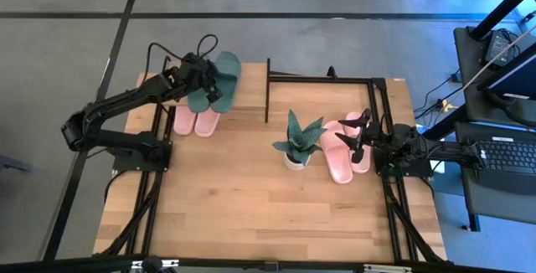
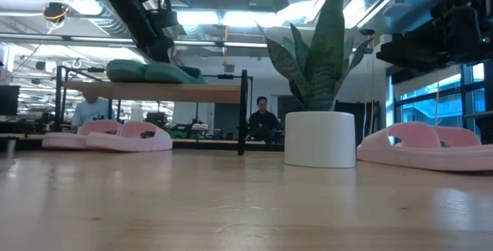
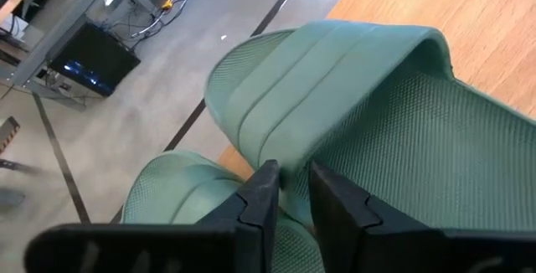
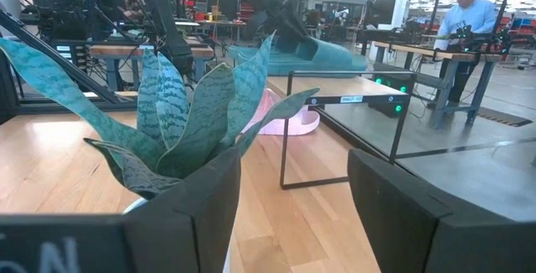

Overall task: Pick and place slides into the shelf
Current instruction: Put the green slipper on the shelf, then put the pink slipper under the shelf

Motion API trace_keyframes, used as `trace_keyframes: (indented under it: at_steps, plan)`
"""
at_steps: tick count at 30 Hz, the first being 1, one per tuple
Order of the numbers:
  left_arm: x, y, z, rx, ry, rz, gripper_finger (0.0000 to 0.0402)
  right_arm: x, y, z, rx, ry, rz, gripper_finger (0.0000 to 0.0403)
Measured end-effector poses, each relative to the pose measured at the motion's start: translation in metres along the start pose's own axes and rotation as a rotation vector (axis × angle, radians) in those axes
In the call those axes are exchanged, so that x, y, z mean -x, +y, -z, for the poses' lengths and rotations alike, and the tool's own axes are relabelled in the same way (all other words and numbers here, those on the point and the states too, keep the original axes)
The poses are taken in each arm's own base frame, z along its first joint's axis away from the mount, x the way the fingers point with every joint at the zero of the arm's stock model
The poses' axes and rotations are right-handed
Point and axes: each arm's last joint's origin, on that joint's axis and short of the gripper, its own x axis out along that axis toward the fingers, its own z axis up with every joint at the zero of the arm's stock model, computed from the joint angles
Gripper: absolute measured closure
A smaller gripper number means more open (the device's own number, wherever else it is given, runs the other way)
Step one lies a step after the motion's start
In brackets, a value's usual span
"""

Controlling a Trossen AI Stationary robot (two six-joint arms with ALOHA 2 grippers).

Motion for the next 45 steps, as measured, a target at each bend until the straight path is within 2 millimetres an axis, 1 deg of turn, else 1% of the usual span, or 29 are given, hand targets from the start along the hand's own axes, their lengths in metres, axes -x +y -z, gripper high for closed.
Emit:
trace_keyframes:
  at_steps: [6,10,13,20,27,31,38,42,45]
  plan:
    - [0.002,-0.004,-0.001,-0.008,-0.010,0.020,0.0332,0.000,0.000,0.000,0.000,0.000,0.000,0.0182]
    - [0.002,-0.006,-0.002,-0.008,-0.018,0.042,0.0317,0.000,0.000,0.000,0.001,0.000,0.000,0.0182]
    - [0.002,-0.007,-0.002,0.000,-0.023,0.067,0.0294,0.000,0.000,0.000,0.000,0.000,0.000,0.0182]
    - [0.002,-0.007,-0.001,0.032,-0.012,0.077,0.0225,0.000,0.000,0.000,0.000,0.000,0.000,0.0182]
    - [0.005,-0.013,0.001,0.010,0.007,0.097,0.0178,0.000,0.000,0.000,0.001,0.000,0.000,0.0182]
    - [0.012,-0.015,-0.003,0.001,-0.033,0.099,0.0164,0.000,0.000,0.000,0.002,0.000,0.000,0.0182]
    - [0.031,-0.015,-0.005,-0.016,-0.099,0.105,0.0161,0.000,0.000,0.000,0.000,0.000,0.000,0.0182]
    - [0.048,-0.015,-0.006,-0.016,-0.159,0.102,0.0161,0.000,0.000,0.000,0.000,0.000,0.000,0.0182]
    - [0.064,-0.020,-0.007,-0.001,-0.226,0.162,0.0161,0.000,0.000,0.000,-0.004,0.000,0.000,0.0182]
